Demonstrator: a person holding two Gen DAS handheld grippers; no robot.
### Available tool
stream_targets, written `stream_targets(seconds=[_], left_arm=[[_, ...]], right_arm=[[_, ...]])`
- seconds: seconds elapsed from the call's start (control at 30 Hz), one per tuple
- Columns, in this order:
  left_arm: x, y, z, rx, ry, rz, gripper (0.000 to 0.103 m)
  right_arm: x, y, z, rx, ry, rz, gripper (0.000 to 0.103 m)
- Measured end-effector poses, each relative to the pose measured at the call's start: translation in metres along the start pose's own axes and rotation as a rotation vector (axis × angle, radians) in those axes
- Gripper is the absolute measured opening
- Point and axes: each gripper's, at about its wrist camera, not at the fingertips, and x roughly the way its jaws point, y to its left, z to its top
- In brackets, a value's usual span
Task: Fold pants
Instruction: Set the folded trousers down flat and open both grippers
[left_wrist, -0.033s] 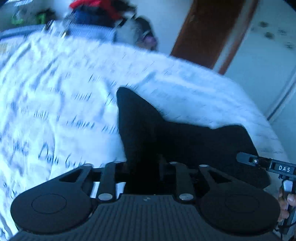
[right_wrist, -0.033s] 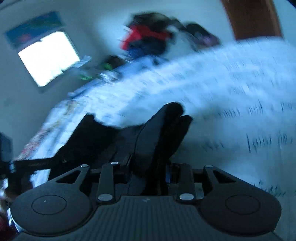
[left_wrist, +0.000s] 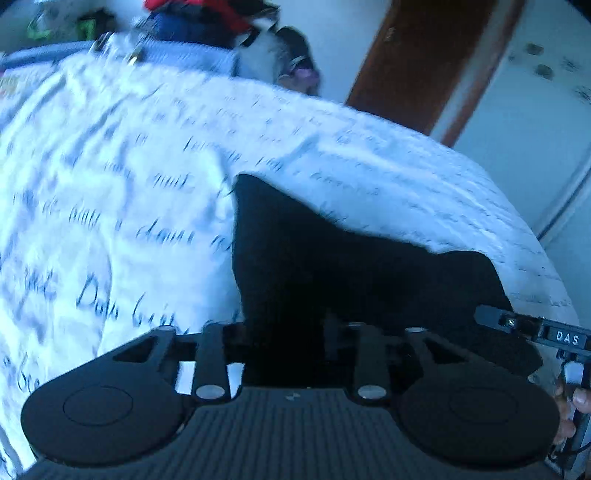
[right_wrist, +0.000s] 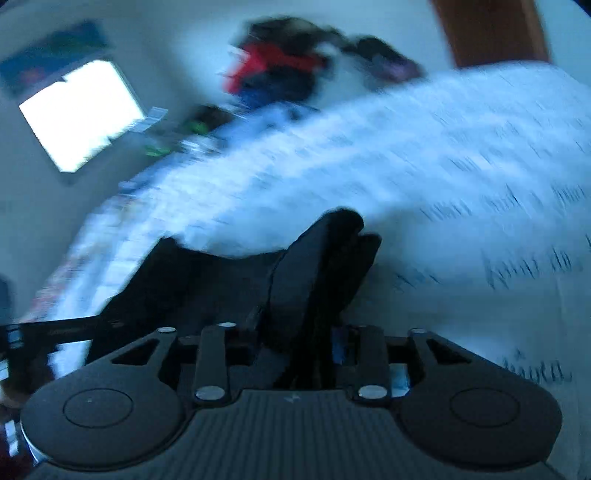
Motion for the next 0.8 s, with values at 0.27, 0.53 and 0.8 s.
stream_targets(seconds=[0.27,0.53,0.8], left_arm=[[-0.047,-0.003,-0.017,0.080,-0.145,0.124,0.077],[-0.033,-0.026,-0.039,0.191,-0.152,0.327,0.083],[-0.047,-0.038,-0.058,0.171,-0.093,0.321,0.093]], right_arm=[[-0.058,0.021,-0.021,-0.168,-0.211,-0.191,0.053],[-0.020,0.067,-0.051,-0.400,-0.064,-0.255,0.060],[-0.024,0.089,-0.070,-0.483,-0.037,-0.237,0.078]])
